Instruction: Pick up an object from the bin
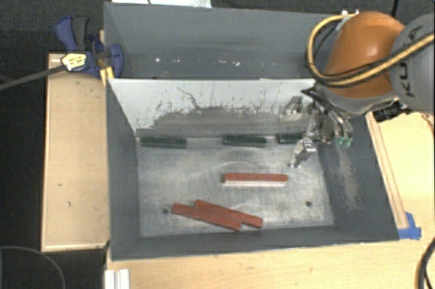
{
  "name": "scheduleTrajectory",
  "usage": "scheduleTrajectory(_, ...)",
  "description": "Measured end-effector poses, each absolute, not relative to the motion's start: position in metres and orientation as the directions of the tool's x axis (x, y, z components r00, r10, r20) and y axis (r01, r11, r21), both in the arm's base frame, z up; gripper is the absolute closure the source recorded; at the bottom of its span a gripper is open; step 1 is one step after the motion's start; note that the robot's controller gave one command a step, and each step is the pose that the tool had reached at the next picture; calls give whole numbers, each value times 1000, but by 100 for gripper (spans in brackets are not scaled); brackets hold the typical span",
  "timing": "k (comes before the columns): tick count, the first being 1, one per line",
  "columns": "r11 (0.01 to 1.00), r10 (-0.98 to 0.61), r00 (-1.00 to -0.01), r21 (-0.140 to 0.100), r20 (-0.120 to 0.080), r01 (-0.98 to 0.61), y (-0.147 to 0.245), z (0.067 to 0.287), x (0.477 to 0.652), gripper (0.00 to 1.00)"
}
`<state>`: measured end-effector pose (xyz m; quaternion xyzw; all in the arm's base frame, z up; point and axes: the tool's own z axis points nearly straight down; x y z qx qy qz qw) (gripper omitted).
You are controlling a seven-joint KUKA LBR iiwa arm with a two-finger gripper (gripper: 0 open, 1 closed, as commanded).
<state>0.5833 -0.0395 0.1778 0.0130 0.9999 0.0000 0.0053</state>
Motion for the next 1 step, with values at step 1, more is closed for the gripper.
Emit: scheduleTrajectory(1, 987, 162, -987, 1, -5, 162, -6, 113, 585, 0)
